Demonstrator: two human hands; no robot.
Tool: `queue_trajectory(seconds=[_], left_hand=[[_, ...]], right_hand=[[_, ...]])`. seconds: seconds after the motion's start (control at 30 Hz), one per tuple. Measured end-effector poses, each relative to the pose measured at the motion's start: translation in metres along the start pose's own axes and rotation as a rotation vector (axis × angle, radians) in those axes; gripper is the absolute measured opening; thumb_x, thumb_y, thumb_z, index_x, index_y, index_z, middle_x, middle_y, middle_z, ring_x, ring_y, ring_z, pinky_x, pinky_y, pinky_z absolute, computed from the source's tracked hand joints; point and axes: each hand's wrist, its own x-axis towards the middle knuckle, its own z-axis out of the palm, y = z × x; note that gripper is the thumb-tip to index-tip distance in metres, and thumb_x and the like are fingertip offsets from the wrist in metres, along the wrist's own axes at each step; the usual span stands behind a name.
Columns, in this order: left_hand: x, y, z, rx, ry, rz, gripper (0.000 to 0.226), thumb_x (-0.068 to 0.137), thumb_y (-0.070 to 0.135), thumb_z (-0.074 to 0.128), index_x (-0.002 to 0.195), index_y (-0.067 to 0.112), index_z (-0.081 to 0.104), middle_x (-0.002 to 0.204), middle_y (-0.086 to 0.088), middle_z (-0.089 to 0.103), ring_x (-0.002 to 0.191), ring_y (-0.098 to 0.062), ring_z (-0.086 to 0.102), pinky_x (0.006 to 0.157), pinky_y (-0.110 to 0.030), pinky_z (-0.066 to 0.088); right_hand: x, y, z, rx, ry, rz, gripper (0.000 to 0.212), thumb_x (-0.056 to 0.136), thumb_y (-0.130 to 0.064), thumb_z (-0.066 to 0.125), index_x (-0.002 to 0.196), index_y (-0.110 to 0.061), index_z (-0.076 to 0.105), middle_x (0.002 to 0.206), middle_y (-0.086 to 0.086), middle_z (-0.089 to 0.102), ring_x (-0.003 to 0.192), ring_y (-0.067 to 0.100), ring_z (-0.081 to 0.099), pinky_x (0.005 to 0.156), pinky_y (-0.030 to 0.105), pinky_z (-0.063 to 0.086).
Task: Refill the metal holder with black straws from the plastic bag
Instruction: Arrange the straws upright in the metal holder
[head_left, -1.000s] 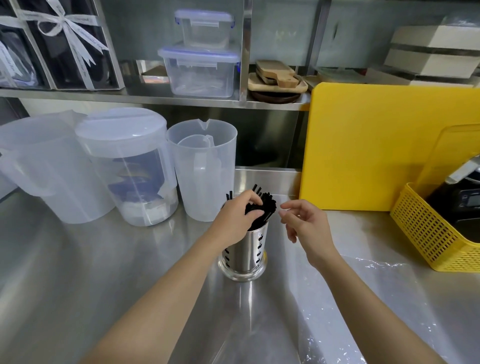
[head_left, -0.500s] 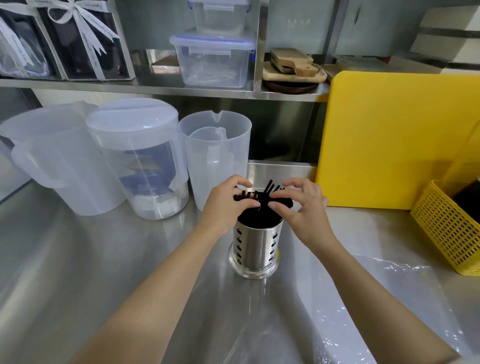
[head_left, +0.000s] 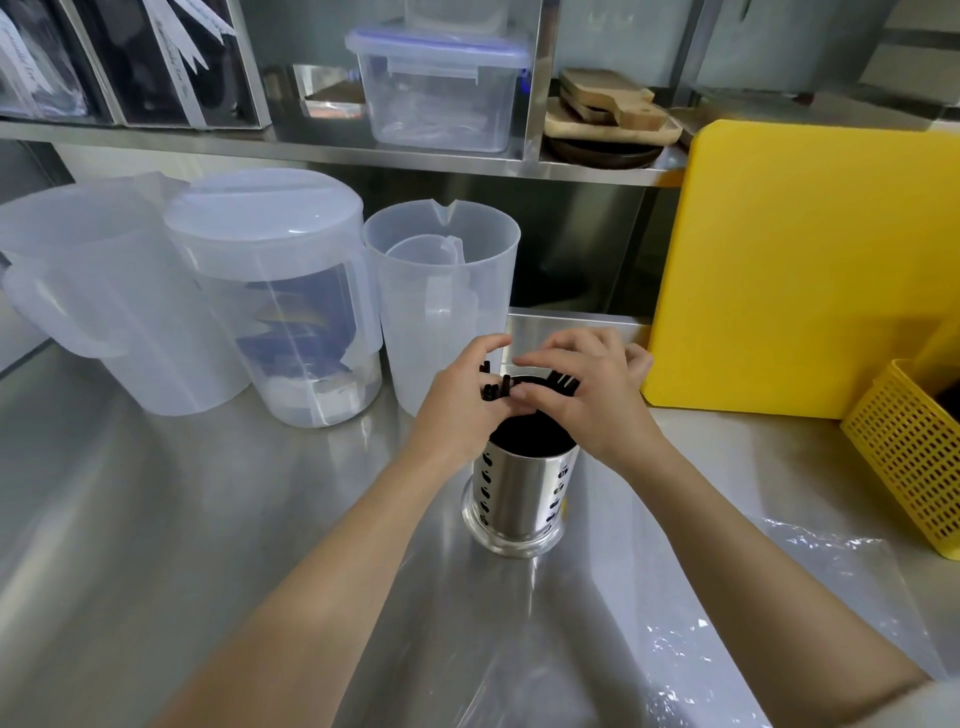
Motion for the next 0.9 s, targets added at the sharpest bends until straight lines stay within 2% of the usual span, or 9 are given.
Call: queue_trajectory(seconds=[0.1,0.17,0.23,0.3,0.4,0.5,0.57,0.7,0.9], left_hand=[[0.002,-0.001,0.000,-0.003,-0.012,0.016,0.066,0.079,0.014,0.069,0.135,0.032,0.038,0.072,0.017,0.065,0.073,-0.002,0.062,0.071,-0.014,0.047],[0.003,-0.004,0.000,-0.005,-0.016,0.021,0.067,0.078,0.014,0.070,0.135,0.031,0.038,0.076,0.016,0.067,0.078,-0.006,0.064,0.076,-0.017,0.048],[0.002,-0.004,-0.002,0.005,-0.033,0.031,0.067,0.074,0.015,0.073,0.131,0.029,0.042,0.086,0.016,0.067,0.087,-0.004,0.061,0.080,-0.013,0.043],[-0.001,-0.008,-0.006,0.024,-0.023,0.080,0.059,0.070,0.014,0.077,0.121,0.026,0.050,0.095,0.020,0.061,0.091,0.004,0.055,0.081,-0.010,0.037],[-0.003,-0.015,-0.013,0.075,0.051,0.154,0.036,0.066,0.017,0.080,0.093,0.031,0.059,0.093,0.020,0.052,0.086,0.006,0.050,0.079,-0.005,0.033],[-0.005,-0.020,-0.018,0.093,0.083,0.123,0.027,0.068,0.020,0.079,0.091,0.027,0.067,0.089,0.018,0.051,0.082,0.004,0.048,0.077,-0.003,0.032],[-0.005,-0.020,-0.019,0.094,0.082,0.129,0.026,0.069,0.021,0.078,0.092,0.027,0.068,0.088,0.018,0.053,0.083,0.002,0.049,0.079,-0.005,0.034],[-0.004,-0.018,-0.016,0.105,0.082,0.135,0.013,0.074,0.019,0.074,0.084,0.024,0.070,0.079,0.018,0.057,0.081,-0.005,0.053,0.082,-0.023,0.042],[-0.004,-0.019,-0.015,0.047,0.087,0.090,0.009,0.078,0.023,0.071,0.086,0.020,0.073,0.080,0.013,0.064,0.090,-0.010,0.060,0.086,-0.022,0.043]], right_hand=[[0.006,-0.004,0.003,-0.001,-0.045,-0.061,0.025,0.084,-0.040,0.059,0.102,-0.028,0.071,0.109,-0.008,0.060,0.107,0.008,0.033,0.082,0.021,0.004],[0.009,-0.005,0.005,0.016,-0.044,-0.067,0.021,0.084,-0.037,0.059,0.096,-0.025,0.073,0.100,-0.012,0.060,0.102,0.005,0.032,0.083,0.024,0.006],[0.012,-0.003,0.006,0.044,-0.045,-0.021,0.018,0.084,-0.035,0.060,0.090,-0.024,0.073,0.092,-0.017,0.054,0.098,0.002,0.030,0.083,0.024,0.007],[0.014,0.000,0.007,0.054,-0.054,0.023,0.016,0.084,-0.034,0.060,0.088,-0.024,0.072,0.090,-0.017,0.053,0.097,0.003,0.033,0.078,0.023,0.008],[0.015,0.004,0.005,0.103,-0.072,0.078,0.012,0.083,-0.033,0.062,0.086,-0.025,0.071,0.090,-0.016,0.057,0.103,0.009,0.040,0.075,0.023,0.009],[0.014,0.007,0.003,0.175,-0.103,0.118,0.006,0.083,-0.032,0.063,0.083,-0.029,0.068,0.090,-0.015,0.058,0.106,0.012,0.042,0.084,0.027,0.012],[0.013,0.006,0.003,0.209,-0.124,0.121,0.004,0.083,-0.031,0.063,0.080,-0.031,0.066,0.086,-0.017,0.057,0.106,0.015,0.043,0.088,0.031,0.018],[0.013,0.003,0.003,0.202,-0.139,0.135,0.007,0.083,-0.033,0.063,0.076,-0.035,0.061,0.082,-0.021,0.054,0.107,0.017,0.044,0.087,0.031,0.018],[0.012,0.007,0.003,0.239,-0.133,0.162,0.009,0.081,-0.033,0.065,0.075,-0.037,0.060,0.078,-0.027,0.050,0.106,0.019,0.048,0.095,0.037,0.030]])
